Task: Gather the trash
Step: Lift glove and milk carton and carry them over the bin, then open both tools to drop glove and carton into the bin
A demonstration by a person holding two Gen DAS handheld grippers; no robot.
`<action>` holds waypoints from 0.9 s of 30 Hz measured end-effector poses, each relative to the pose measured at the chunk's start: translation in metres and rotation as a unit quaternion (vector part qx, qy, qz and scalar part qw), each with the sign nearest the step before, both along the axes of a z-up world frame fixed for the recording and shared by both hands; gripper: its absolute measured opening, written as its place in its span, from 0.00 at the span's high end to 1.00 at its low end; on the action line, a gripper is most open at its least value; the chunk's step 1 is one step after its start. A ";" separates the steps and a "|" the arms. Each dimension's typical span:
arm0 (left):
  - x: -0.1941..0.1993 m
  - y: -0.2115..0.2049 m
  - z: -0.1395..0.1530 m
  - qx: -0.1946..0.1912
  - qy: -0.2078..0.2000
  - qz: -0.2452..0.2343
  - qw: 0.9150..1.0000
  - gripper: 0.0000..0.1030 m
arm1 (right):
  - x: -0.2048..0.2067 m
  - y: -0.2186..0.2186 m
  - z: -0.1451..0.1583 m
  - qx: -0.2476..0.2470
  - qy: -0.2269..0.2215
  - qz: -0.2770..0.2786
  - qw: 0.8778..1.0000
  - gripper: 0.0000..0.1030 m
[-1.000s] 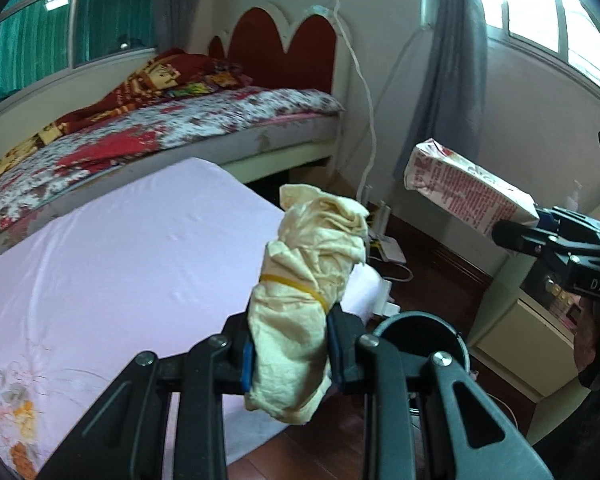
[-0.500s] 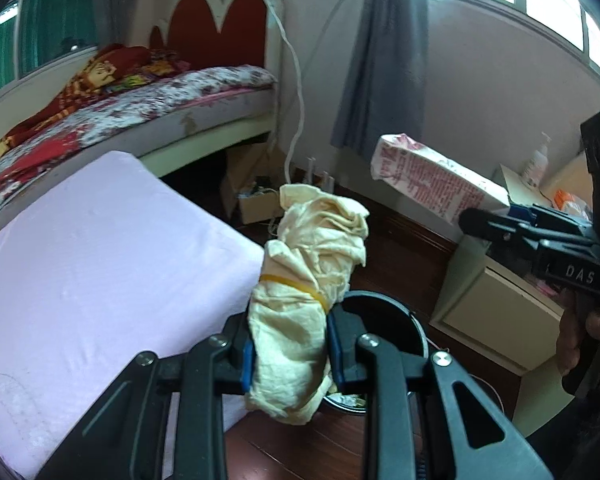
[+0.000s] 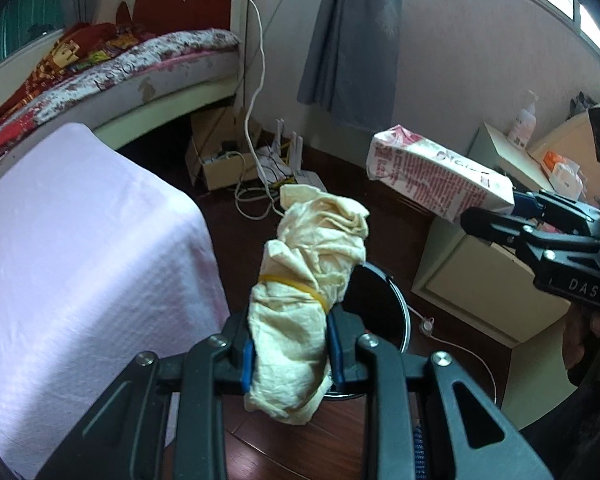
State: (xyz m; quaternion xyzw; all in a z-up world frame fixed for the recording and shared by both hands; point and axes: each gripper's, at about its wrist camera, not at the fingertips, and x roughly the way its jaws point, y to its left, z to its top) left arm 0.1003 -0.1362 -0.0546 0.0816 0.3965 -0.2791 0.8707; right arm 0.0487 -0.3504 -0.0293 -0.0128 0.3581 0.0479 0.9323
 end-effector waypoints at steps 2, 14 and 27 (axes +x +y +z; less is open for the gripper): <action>0.000 -0.006 -0.006 0.002 0.008 -0.005 1.000 0.72 | 0.002 -0.002 -0.007 -0.003 0.010 0.002 1.000 0.47; 0.010 -0.028 -0.061 0.026 0.073 -0.027 0.997 0.72 | 0.022 -0.006 -0.071 -0.035 0.097 0.021 0.994 0.47; 0.023 -0.041 -0.111 0.033 0.146 -0.053 0.987 0.58 | 0.044 -0.006 -0.137 -0.058 0.193 0.052 0.978 0.46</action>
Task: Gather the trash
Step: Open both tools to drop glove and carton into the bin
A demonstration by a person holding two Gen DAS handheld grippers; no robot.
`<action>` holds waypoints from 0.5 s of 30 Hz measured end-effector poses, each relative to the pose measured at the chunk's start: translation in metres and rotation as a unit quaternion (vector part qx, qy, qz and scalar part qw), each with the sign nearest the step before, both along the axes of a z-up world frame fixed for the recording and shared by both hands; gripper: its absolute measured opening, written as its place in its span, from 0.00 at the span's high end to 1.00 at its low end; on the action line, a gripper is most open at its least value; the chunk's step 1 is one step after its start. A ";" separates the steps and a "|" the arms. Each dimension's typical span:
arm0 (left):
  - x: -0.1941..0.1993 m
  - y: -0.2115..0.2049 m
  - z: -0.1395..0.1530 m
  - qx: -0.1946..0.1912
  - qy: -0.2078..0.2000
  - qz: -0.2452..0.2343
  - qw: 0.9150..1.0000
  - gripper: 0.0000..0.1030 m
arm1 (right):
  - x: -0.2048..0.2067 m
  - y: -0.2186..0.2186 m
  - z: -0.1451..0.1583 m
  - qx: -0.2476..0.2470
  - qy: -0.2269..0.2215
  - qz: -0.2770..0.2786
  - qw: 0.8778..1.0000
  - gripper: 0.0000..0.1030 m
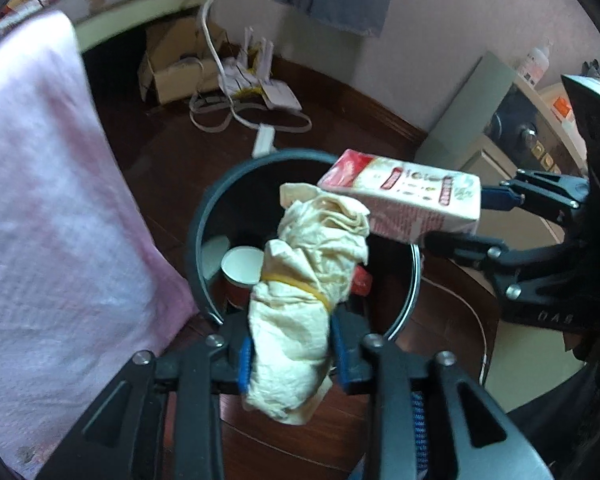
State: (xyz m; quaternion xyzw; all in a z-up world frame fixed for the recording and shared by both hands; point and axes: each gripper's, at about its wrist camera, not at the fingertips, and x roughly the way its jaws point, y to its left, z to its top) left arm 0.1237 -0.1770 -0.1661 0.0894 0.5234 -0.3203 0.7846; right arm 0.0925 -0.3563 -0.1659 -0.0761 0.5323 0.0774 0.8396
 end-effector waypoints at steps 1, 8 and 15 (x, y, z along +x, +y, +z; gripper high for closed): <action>0.001 -0.001 -0.004 0.015 -0.003 0.004 1.000 0.32 | 0.003 -0.001 -0.010 -0.020 0.015 -0.004 1.000 0.38; 0.008 0.030 -0.017 0.044 -0.014 0.081 0.996 0.01 | 0.008 -0.029 -0.033 -0.056 0.039 -0.067 0.995 0.00; -0.002 0.043 -0.011 0.057 -0.036 0.104 0.992 0.01 | 0.011 -0.018 -0.028 -0.050 0.035 -0.057 0.997 0.00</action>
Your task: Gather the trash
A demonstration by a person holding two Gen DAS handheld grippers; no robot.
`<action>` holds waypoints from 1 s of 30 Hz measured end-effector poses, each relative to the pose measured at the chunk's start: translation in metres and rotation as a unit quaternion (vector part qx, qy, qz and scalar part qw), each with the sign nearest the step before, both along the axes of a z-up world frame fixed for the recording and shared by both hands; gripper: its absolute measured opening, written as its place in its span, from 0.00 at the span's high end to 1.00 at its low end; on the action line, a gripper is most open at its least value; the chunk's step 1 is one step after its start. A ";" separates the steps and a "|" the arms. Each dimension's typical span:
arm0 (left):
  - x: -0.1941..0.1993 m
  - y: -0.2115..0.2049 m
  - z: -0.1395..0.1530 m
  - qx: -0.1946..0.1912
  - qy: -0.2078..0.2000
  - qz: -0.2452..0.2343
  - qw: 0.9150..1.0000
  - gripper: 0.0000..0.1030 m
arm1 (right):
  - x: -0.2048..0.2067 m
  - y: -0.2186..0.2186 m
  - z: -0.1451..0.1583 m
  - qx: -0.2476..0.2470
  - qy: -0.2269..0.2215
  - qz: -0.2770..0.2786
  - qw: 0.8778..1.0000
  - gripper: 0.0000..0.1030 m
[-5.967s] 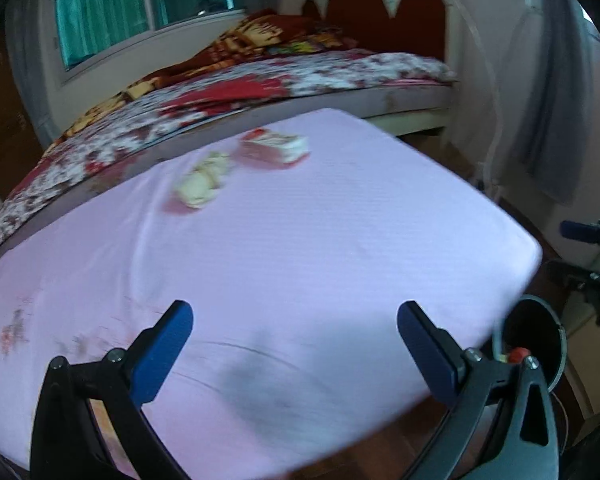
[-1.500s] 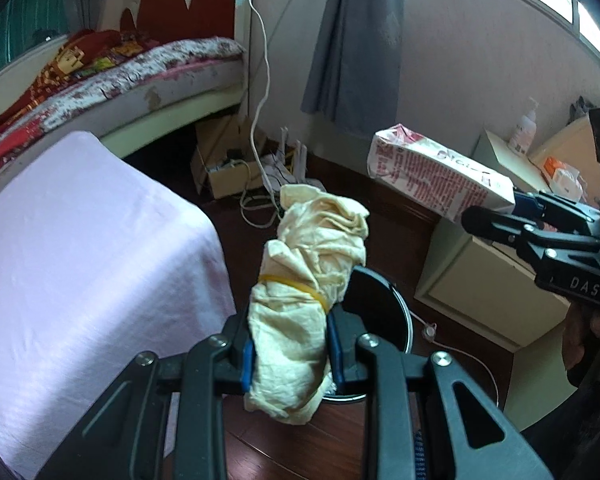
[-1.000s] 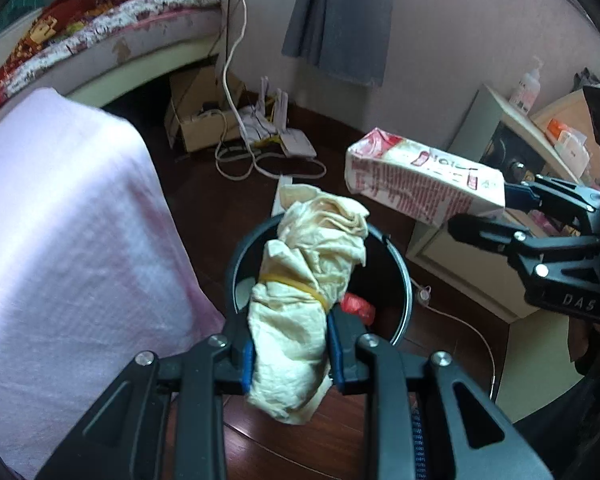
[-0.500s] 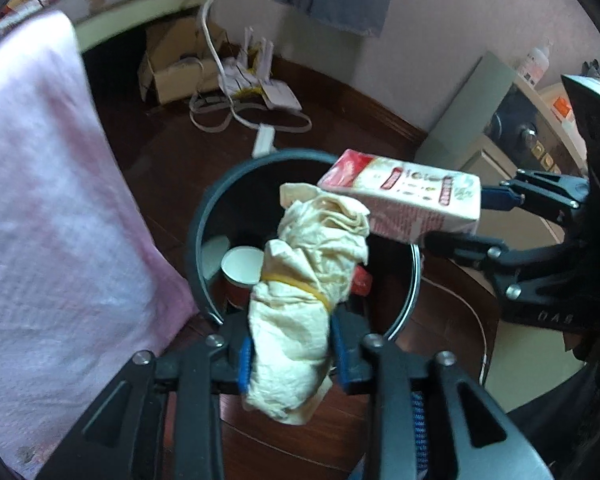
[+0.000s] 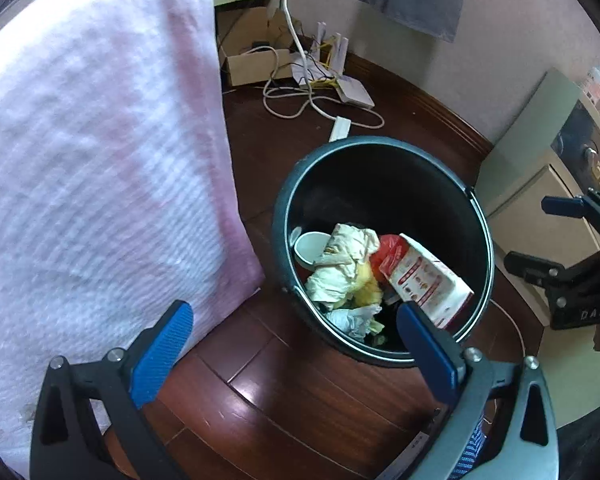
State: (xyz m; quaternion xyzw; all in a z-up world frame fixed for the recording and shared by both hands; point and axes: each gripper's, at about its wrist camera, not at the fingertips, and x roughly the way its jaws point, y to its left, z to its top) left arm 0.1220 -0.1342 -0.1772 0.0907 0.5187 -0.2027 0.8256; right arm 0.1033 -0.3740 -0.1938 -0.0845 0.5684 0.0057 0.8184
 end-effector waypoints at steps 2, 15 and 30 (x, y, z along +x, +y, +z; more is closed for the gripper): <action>-0.001 0.004 0.005 -0.002 -0.003 -0.001 1.000 0.01 | 0.000 0.006 0.003 0.001 -0.004 0.007 1.000 0.00; -0.016 0.019 0.044 0.008 -0.043 0.003 0.999 0.01 | -0.006 0.034 0.044 0.016 -0.045 0.030 0.998 0.00; -0.071 0.075 0.126 0.004 -0.128 0.057 0.990 0.01 | -0.070 0.089 0.135 0.030 -0.142 0.056 0.988 0.00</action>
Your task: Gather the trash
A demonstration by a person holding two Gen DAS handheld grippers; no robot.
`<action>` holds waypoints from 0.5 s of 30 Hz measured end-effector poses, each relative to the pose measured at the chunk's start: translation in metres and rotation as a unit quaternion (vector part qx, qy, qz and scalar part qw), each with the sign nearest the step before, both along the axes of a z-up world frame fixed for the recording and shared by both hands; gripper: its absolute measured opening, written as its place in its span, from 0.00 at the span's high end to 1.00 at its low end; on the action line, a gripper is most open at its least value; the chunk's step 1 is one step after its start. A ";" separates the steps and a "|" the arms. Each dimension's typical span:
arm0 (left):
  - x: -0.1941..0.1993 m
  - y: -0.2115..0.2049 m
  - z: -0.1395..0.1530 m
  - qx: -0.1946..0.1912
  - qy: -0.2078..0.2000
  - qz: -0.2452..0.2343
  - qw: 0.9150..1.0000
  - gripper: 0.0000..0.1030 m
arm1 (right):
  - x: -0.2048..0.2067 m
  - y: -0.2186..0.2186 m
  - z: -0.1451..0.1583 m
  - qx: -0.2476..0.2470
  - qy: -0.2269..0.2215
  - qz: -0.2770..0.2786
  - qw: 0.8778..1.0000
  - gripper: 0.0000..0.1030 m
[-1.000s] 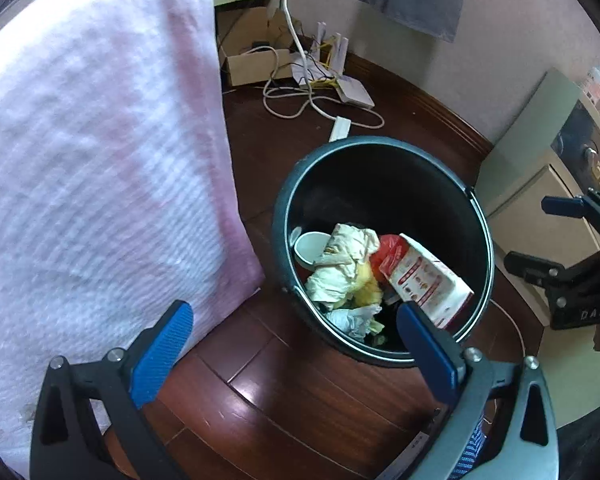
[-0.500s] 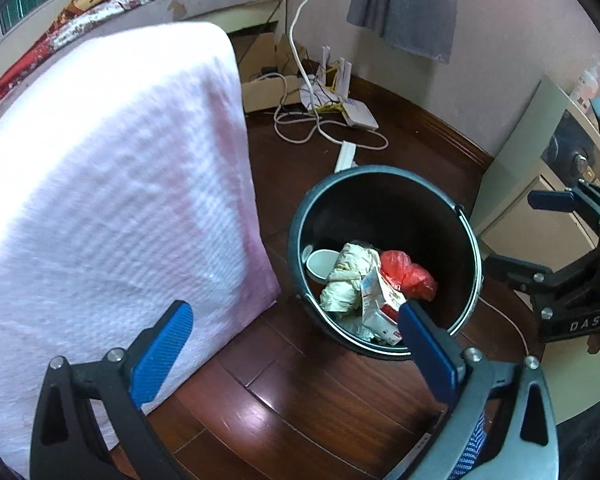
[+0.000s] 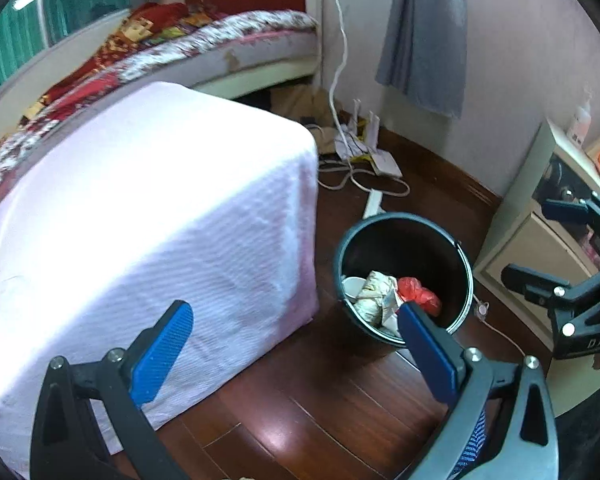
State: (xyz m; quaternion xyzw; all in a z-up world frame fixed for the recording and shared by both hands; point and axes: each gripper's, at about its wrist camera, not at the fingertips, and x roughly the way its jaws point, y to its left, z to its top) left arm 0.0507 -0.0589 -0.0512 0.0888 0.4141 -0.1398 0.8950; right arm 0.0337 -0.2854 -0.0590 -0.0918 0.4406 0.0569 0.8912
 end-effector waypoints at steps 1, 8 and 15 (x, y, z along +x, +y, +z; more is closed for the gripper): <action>-0.005 0.005 0.005 0.000 -0.006 0.004 1.000 0.01 | -0.004 0.002 0.004 0.002 -0.004 -0.003 1.000 0.00; -0.032 0.023 0.026 -0.006 -0.040 0.021 0.999 0.01 | -0.041 0.021 0.029 0.011 -0.042 -0.017 0.999 0.00; -0.068 0.030 0.039 -0.005 -0.070 0.019 0.997 0.01 | -0.077 0.031 0.056 0.017 -0.081 -0.044 0.996 0.00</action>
